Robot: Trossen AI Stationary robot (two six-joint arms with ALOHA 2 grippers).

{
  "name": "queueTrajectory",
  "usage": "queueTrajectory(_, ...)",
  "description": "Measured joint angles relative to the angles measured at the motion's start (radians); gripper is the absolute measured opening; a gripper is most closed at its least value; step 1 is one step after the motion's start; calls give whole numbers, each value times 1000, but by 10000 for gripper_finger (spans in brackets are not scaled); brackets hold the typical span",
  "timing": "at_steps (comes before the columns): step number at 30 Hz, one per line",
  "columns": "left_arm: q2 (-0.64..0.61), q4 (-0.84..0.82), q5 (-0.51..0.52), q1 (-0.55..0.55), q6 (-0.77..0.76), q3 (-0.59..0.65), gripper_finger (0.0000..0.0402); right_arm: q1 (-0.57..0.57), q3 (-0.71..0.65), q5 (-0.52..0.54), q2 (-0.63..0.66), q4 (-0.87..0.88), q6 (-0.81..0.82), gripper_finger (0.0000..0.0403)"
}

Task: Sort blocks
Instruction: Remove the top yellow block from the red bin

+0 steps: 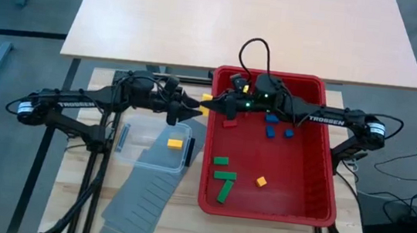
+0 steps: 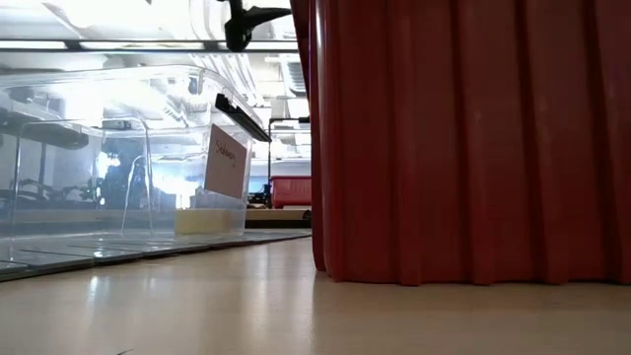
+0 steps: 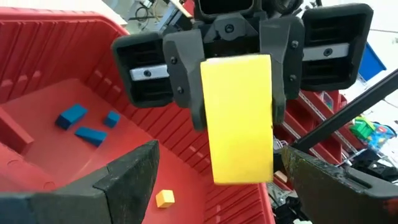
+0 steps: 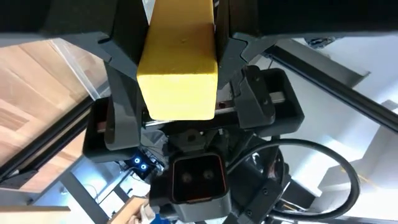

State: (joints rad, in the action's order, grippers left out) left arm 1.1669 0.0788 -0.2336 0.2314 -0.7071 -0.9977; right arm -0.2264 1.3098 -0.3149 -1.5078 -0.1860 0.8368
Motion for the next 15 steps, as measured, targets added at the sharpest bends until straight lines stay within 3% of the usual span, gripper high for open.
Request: queueTrajectory(15, 24, 69, -20, 0, 19, 0, 313, 0, 0, 0, 0, -6, 0, 111)
